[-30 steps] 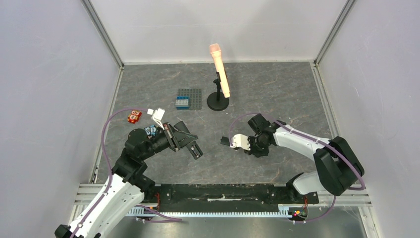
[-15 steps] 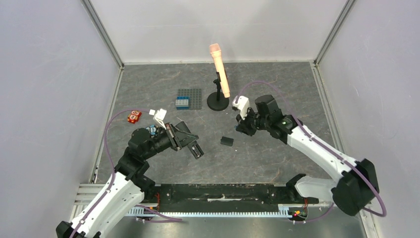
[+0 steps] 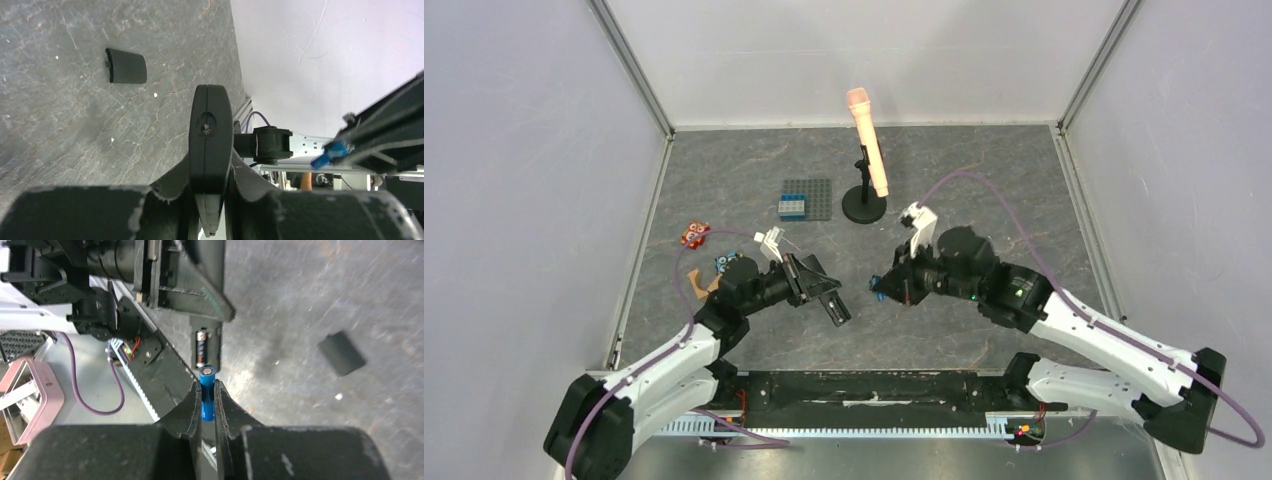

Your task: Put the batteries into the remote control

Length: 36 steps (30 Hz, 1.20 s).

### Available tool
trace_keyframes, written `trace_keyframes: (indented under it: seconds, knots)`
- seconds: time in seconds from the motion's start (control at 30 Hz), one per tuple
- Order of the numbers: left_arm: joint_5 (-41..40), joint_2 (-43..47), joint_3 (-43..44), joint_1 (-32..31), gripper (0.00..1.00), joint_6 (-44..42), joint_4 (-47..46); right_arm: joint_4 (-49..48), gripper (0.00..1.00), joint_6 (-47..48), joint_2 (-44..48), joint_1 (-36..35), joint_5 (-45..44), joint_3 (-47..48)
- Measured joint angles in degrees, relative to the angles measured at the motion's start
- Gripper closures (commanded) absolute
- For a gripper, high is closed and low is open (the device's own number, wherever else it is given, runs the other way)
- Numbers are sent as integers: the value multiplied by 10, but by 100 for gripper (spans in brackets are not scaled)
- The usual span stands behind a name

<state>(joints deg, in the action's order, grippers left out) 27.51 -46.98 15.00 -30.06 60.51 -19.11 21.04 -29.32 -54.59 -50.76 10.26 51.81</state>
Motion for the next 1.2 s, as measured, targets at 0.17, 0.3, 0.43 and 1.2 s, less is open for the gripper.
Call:
trace_keyframes:
  seconds: [0.17, 0.3, 0.43, 1.2]
  knots:
    - [-6, -73, -28, -27, 98, 41, -99, 55, 100, -71, -56, -116, -94, 12]
    - [-9, -108, -30, -41, 98, 60, -155, 110, 100, -97, -131, -182, -170, 56]
    - [-15, -110, -30, -43, 98, 72, -184, 138, 100, -107, -175, -206, -220, 95]
    - [-19, -68, -70, -44, 98, 92, -202, 174, 96, -103, -280, -226, -282, 170]
